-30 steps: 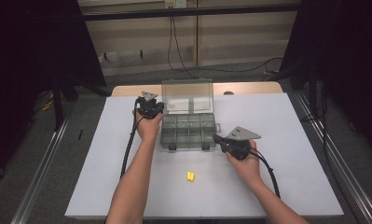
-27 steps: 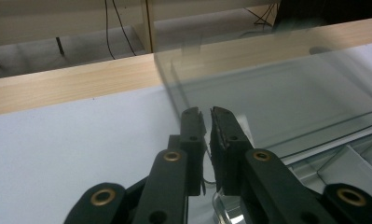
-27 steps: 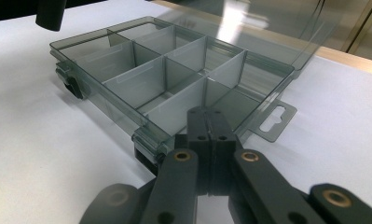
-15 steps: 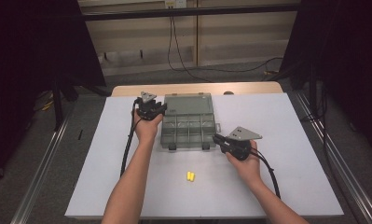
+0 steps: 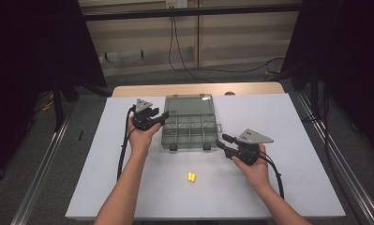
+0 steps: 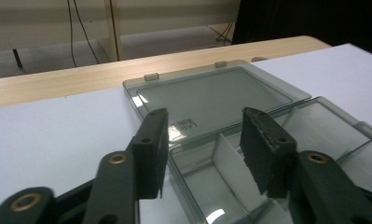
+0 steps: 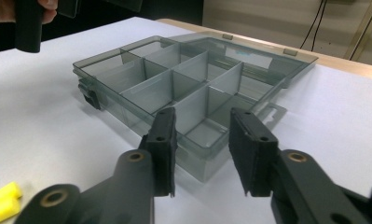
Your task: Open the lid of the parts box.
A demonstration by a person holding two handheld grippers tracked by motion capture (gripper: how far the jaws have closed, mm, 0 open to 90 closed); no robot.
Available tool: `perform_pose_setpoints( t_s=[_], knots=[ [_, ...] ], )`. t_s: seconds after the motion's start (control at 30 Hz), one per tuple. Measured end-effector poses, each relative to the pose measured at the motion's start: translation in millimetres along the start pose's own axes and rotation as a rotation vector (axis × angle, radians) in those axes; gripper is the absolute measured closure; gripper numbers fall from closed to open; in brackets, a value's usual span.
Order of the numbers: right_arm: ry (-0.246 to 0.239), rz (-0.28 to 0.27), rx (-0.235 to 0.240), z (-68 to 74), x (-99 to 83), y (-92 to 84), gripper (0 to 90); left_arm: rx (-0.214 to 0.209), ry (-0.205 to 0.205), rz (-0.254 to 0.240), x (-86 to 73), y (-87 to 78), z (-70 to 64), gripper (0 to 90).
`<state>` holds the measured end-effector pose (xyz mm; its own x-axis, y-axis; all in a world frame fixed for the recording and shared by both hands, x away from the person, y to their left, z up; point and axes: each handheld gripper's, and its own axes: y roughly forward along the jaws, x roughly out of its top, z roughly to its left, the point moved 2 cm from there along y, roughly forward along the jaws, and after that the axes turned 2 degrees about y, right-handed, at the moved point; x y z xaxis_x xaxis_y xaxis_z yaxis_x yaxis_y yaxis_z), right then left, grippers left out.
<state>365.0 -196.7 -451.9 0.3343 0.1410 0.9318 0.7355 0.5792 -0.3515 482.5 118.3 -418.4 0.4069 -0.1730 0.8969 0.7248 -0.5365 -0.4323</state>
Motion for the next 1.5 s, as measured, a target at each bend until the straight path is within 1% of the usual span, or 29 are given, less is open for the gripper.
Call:
perform_pose_setpoints(
  t_s=[0.07, 0.1, 0.13, 0.17, 0.2, 0.27, 0.33, 0.37, 0.43, 0.5, 0.53, 0.57, 0.6, 0.63, 0.7, 0.73, 0.83, 0.9, 1.0, 1.03, 1.17, 1.27, 1.3, 1.33, 1.4, 1.5],
  knots=[
    [0.003, -0.008, -0.009, -2.9, 0.9, -7.5, 50.7, -0.006, 0.004, 0.002, -2.3, -3.3, -1.6, 47.5],
    [0.012, -0.017, -0.015, -4.1, 1.6, -11.0, 48.4, -0.012, 0.01, -0.001, -3.1, -5.2, -2.7, 46.2],
    [0.025, -0.028, -0.01, -4.7, 2.4, -14.2, 46.6, -0.02, 0.008, -0.016, -3.6, -6.9, -4.0, 45.8],
    [0.035, -0.039, -0.001, -5.2, 3.2, -16.9, 42.5, -0.024, 0.01, -0.021, -4.2, -8.8, -5.6, 44.7],
    [0.039, -0.047, 0.0, -5.1, 4.0, -19.1, 38.7, -0.033, 0.021, -0.019, -4.5, -11.3, -7.7, 42.8],
    [0.032, -0.05, -0.001, -4.7, 4.8, -23.1, 35.6, -0.043, 0.029, -0.036, -5.2, -15.0, -10.8, 41.2],
    [0.05, -0.059, 0.005, -4.3, 4.8, -27.1, 31.0, -0.053, 0.038, -0.026, -6.1, -18.9, -13.6, 38.5],
    [0.056, -0.061, 0.01, -4.5, 4.3, -29.3, 29.5, -0.056, 0.036, -0.032, -6.8, -20.7, -14.9, 38.4],
    [0.054, -0.06, -0.006, -5.7, 2.9, -33.6, 24.3, -0.062, 0.034, -0.035, -7.9, -24.6, -16.4, 38.0],
    [0.069, -0.056, -0.011, -8.1, 1.4, -37.9, 19.5, -0.065, 0.03, -0.038, -9.7, -27.8, -17.8, 36.0],
    [0.079, -0.059, -0.022, -8.8, 0.8, -40.3, 17.8, -0.066, 0.036, -0.034, -10.9, -29.4, -19.1, 35.0],
    [0.087, -0.071, -0.029, -10.4, 0.1, -43.5, 17.0, -0.068, 0.038, -0.031, -11.5, -30.3, -20.1, 33.5],
    [0.099, -0.075, -0.026, -10.7, -0.3, -45.7, 17.0, -0.073, 0.048, -0.023, -11.9, -31.7, -21.7, 33.1],
    [0.098, -0.081, -0.029, -11.9, -0.8, -48.4, 16.9, -0.08, 0.056, -0.018, -12.0, -33.1, -23.8, 31.9],
    [0.109, -0.093, -0.034, -12.8, -1.7, -54.9, 15.5, -0.091, 0.07, -0.024, -12.0, -37.0, -28.0, 31.2],
    [0.109, -0.098, -0.037, -13.2, -2.2, -58.4, 14.8, -0.097, 0.063, -0.029, -12.0, -39.0, -30.8, 30.6],
    [0.107, -0.1, -0.048, -14.4, -4.3, -68.9, 11.6, -0.109, 0.066, -0.029, -12.6, -41.4, -35.1, 27.1],
    [0.102, -0.12, -0.055, -15.7, -6.8, -75.5, 12.3, -0.109, 0.08, -0.024, -13.6, -42.9, -37.4, 26.6],
    [0.104, -0.12, -0.062, -18.1, -11.1, -82.6, 11.5, -0.126, 0.066, -0.022, -16.5, -44.6, -41.4, 24.6],
    [0.107, -0.116, -0.066, -18.2, -12.4, -84.8, 11.4, -0.125, 0.076, -0.017, -17.7, -45.1, -41.9, 24.6],
    [0.099, -0.114, -0.077, -19.1, -15.7, -90.5, 10.5, -0.125, 0.09, 0.005, -20.3, -46.0, -43.9, 22.3],
    [0.088, -0.121, -0.088, -18.2, -17.2, -93.4, 8.2, -0.134, 0.103, 0.018, -21.8, -47.3, -46.1, 20.7],
    [0.081, -0.118, -0.092, -18.1, -17.9, -94.3, 7.8, -0.141, 0.098, 0.01, -22.9, -47.7, -46.9, 20.5],
    [0.084, -0.117, -0.09, -17.3, -18.5, -94.6, 7.2, -0.148, 0.089, 0.01, -24.0, -47.8, -48.2, 20.4],
    [0.071, -0.111, -0.093, -16.6, -20.3, -95.6, 6.8, -0.145, 0.093, 0.015, -26.6, -48.6, -48.7, 19.0],
    [0.072, -0.114, -0.096, -15.0, -21.9, -98.3, 6.5, -0.141, 0.1, 0.023, -30.1, -51.0, -49.0, 16.4]
  ],
)
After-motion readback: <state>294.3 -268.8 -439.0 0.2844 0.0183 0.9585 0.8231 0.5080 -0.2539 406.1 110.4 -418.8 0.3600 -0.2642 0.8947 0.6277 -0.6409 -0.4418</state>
